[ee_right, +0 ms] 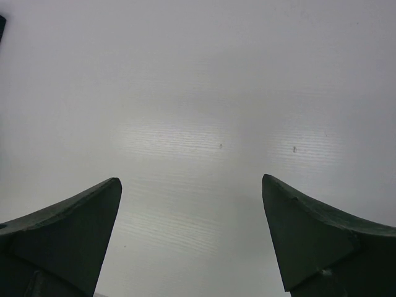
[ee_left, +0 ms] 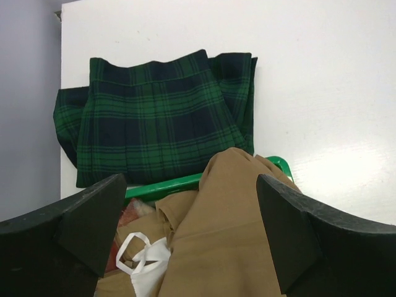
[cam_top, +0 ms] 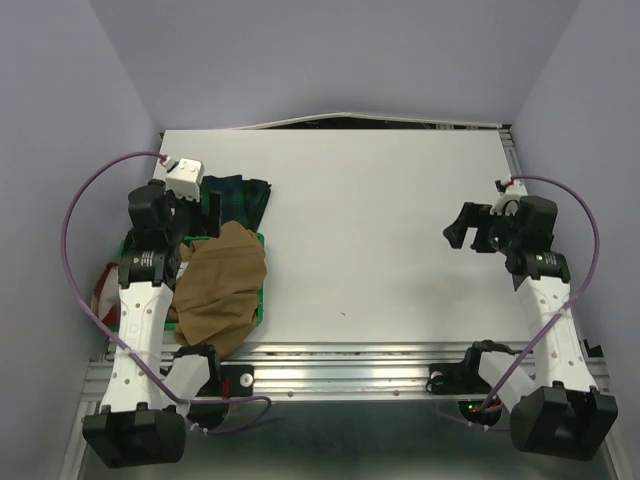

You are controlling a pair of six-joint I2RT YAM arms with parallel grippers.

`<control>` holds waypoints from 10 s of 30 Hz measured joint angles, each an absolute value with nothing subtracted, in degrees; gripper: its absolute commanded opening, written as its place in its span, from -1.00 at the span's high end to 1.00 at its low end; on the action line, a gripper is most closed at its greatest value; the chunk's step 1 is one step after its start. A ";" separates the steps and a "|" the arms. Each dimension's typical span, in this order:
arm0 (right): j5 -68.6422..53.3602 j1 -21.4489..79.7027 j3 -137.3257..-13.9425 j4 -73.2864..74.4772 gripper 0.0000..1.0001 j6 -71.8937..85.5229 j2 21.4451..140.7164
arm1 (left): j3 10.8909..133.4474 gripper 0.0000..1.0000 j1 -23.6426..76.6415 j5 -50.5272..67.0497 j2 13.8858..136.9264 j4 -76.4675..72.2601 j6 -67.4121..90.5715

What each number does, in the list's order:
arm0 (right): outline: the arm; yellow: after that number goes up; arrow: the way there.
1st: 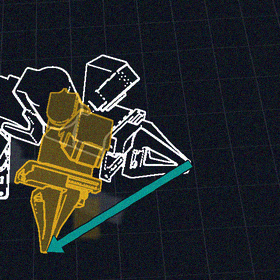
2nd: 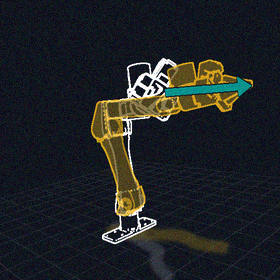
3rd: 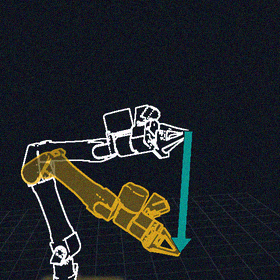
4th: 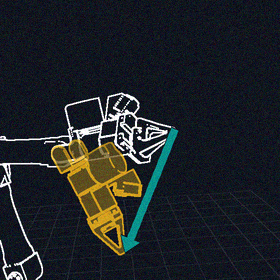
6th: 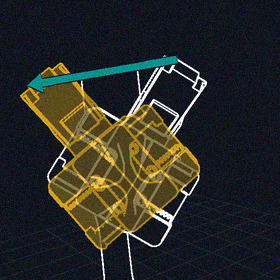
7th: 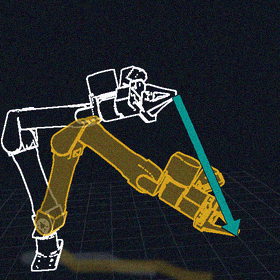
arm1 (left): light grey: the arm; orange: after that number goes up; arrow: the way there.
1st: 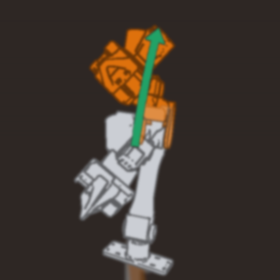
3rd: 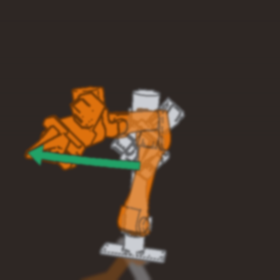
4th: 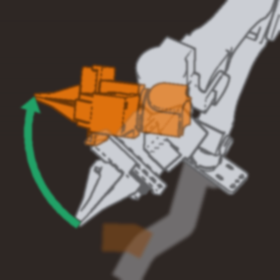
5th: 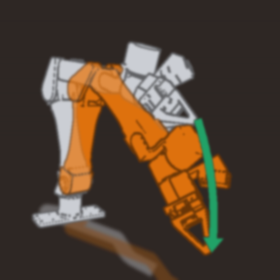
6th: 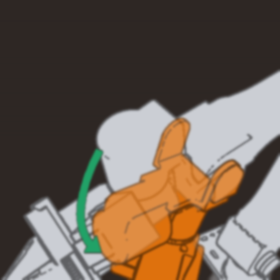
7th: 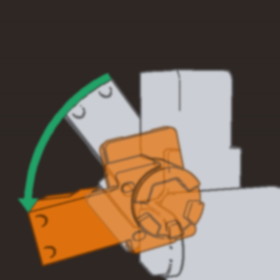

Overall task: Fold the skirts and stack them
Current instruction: Grab the skirt from the pile, then move the skirt to the center of the board, then flatten the skirt out

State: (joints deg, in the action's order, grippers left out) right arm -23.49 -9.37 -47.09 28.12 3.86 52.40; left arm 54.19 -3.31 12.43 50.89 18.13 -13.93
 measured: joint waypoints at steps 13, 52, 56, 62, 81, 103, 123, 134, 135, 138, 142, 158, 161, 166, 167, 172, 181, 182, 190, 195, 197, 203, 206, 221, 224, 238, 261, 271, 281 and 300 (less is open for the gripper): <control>-27.11 -9.37 -47.20 31.09 -1.00 2.11 55.11 | 72.14 -0.97 -0.80 20.82 58.48 41.08 -37.17; -31.31 -9.37 -48.56 32.77 -1.00 1.30 59.02 | 72.34 1.00 26.57 0.21 72.12 51.99 -50.54; -31.62 -9.34 -49.30 32.77 -1.00 1.30 59.18 | 85.30 1.00 26.57 4.29 71.55 49.91 -47.03; -31.73 -9.37 -49.39 32.71 -1.00 1.30 59.24 | 97.21 1.00 27.59 14.44 71.59 44.21 -40.80; -32.08 -9.37 -51.40 36.82 -1.00 -6.68 64.38 | 65.56 1.00 34.04 29.54 93.19 25.32 -36.47; -41.54 -9.37 -61.78 67.16 -0.74 -44.14 89.19 | 82.85 -0.22 36.53 28.05 88.18 31.64 -42.81; -45.06 3.03 -61.78 69.89 -0.43 -52.21 104.55 | 101.19 -0.21 40.42 36.69 112.68 37.54 -37.32; -44.16 3.46 -61.65 65.21 0.03 -48.27 106.48 | 108.01 -0.16 43.11 38.30 118.72 42.96 -40.62; -43.94 3.46 -61.63 64.71 0.05 -47.86 106.78 | 108.18 -0.14 43.29 38.30 119.24 43.51 -40.82; -43.79 3.46 -61.25 63.86 0.05 -47.11 106.94 | 108.29 -0.03 43.99 37.65 120.86 44.42 -41.10; -43.68 3.46 -60.77 63.51 0.05 -46.48 106.94 | 109.06 0.31 44.95 36.32 122.02 45.87 -41.17; -40.05 1.43 -56.86 58.98 -0.51 -43.72 99.44 | 102.39 1.00 45.43 29.80 106.52 44.51 -40.25; -39.03 -0.47 -56.51 56.07 -0.65 -43.66 96.49 | 95.42 1.00 45.65 26.15 93.12 40.01 -39.59; -38.79 -0.75 -55.94 51.88 -0.68 -42.94 90.26 | 85.49 1.00 46.09 22.17 77.38 33.52 -39.51; -39.11 -0.71 -55.88 50.85 -0.70 -42.74 89.21 | 83.68 1.00 46.17 21.65 75.66 32.47 -39.51; -42.11 -0.73 -54.96 45.21 -0.89 -41.98 85.12 | 74.65 1.00 46.39 19.68 70.74 27.66 -41.15; -51.44 1.72 -54.72 39.00 -1.00 -37.80 87.92 | 67.81 1.00 46.44 19.40 62.35 22.11 -46.54; -52.71 1.89 -54.87 39.00 -1.00 -37.15 88.97 | 67.81 1.00 46.44 19.46 62.26 21.67 -46.57; -65.76 2.68 -58.41 39.11 -1.00 -28.45 102.39 | 65.21 1.00 46.52 19.77 63.29 19.66 -46.59; -69.06 5.48 -58.78 37.26 -1.00 -25.41 103.88 | 65.17 1.00 46.52 19.81 64.38 18.02 -46.46; -70.32 6.92 -58.92 36.73 -1.00 -24.93 104.77 | 65.17 1.00 46.54 19.94 64.69 17.52 -46.37; -72.27 8.08 -59.02 35.53 -0.42 -24.10 106.65 | 63.55 1.00 46.54 20.56 64.86 15.88 -45.89; -72.99 8.14 -59.59 35.29 0.18 -24.16 106.65 | 62.54 1.00 46.54 20.43 64.86 15.18 -45.32; -61.73 2.59 -74.15 36.93 0.99 -23.53 92.79 | 48.93 0.92 46.92 14.15 56.82 10.66 -41.78; -60.93 3.27 -80.82 39.11 0.99 -25.52 90.48 | 45.65 0.64 47.86 13.67 54.65 6.39 -43.16; -45.23 16.75 -53.58 46.78 0.99 -45.50 68.40 | 38.79 -0.49 49.76 12.78 45.56 12.36 -35.16; -34.13 20.73 -43.99 42.52 0.99 -47.62 61.52 | 54.76 -0.06 40.10 11.55 78.81 19.66 -14.74; -31.38 20.73 -43.99 42.11 0.99 -45.76 60.23 | 55.09 1.00 37.63 13.69 81.36 19.68 -12.88; -21.76 20.71 -53.58 41.74 0.99 -41.47 59.68 | 70.19 1.00 33.23 0.16 74.08 23.57 -17.78; -12.49 18.13 -88.47 40.36 0.99 -44.62 68.40 | 78.89 1.00 35.24 -4.69 60.34 23.62 -27.29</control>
State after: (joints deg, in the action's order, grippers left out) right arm -12.49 18.13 -88.47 40.36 -44.62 68.40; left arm 78.89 35.24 -4.69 60.34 23.62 -27.29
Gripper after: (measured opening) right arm 0.049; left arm 0.019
